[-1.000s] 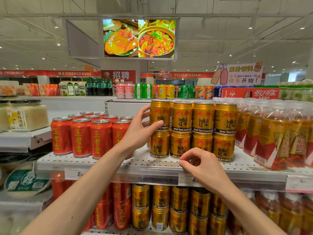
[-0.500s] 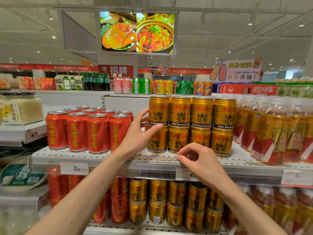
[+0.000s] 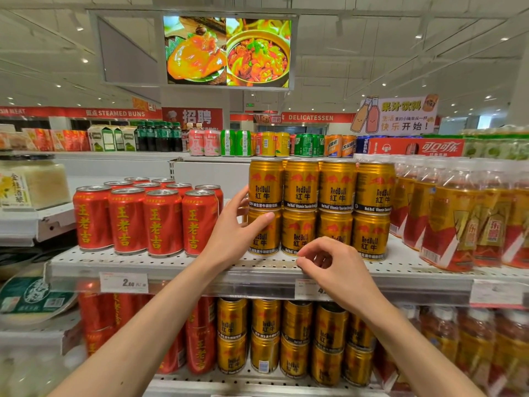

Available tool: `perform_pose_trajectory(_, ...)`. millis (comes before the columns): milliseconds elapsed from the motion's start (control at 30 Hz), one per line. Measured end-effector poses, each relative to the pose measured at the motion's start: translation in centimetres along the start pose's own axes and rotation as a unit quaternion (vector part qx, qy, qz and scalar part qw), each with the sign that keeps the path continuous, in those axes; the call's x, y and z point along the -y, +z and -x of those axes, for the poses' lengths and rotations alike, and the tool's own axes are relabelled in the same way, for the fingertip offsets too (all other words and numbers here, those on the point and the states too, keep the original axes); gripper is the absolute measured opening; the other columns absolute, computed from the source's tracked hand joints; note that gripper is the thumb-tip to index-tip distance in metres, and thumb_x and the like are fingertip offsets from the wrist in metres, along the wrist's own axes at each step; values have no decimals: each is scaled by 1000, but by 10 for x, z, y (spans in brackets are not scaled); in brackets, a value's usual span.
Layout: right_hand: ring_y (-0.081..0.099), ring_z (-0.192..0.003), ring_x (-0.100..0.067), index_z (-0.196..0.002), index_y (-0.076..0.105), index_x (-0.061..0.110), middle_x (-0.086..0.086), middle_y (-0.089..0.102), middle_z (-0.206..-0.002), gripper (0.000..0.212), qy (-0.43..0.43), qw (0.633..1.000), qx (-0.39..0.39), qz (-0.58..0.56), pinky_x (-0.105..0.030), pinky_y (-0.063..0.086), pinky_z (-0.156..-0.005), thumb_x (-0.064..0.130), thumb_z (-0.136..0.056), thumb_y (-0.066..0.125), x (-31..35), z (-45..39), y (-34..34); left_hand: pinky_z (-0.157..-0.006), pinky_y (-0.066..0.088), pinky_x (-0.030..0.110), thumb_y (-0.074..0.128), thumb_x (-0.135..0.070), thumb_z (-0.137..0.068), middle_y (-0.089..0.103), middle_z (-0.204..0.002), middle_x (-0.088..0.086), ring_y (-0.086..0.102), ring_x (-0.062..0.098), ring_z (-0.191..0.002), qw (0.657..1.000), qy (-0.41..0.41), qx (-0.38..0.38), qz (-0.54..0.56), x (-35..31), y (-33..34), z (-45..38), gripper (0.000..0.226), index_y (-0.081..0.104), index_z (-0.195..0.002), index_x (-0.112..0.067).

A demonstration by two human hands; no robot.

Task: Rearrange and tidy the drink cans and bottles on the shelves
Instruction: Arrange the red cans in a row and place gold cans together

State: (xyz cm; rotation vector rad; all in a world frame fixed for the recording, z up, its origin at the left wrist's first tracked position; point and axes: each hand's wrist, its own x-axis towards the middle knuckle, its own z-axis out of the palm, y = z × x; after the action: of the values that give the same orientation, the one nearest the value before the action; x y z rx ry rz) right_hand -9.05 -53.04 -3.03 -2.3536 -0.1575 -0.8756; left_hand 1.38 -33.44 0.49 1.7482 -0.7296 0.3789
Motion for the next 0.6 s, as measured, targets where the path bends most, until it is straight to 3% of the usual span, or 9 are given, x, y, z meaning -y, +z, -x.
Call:
perform_pose_trajectory(133, 60, -83, 2, -90, 72, 33, 17, 67, -83, 2, -1, 1000, 0, -4, -12, 49, -66, 33, -89, 73, 0, -1, 0, -106, 45, 31, 73, -46, -92, 61, -135, -18, 55, 4, -125, 999, -8, -9, -34, 4, -1, 2, 57, 52, -143, -35)
perform_pose_trajectory(500, 61, -81, 0, -92, 71, 33, 17, 67, -83, 4, 2, 1000, -6, -3, -14, 49, -65, 33, -89, 73, -1, 0, 2, -97, 45, 28, 72, -47, -92, 60, -128, -24, 56, 4, -121, 998, 3, -30, -54, 2, 4, 6, 47, 49, -133, -48)
perform_pose_trajectory(600, 61, -81, 0, -92, 71, 33, 17, 67, -82, 4, 4, 1000, -9, -3, -15, 49, -65, 33, -88, 73, -1, 0, 3, -96, 44, 26, 72, -46, -91, 58, -127, -24, 55, 4, -120, 998, 4, -37, -60, 1, 5, 7, 51, 49, -136, -44)
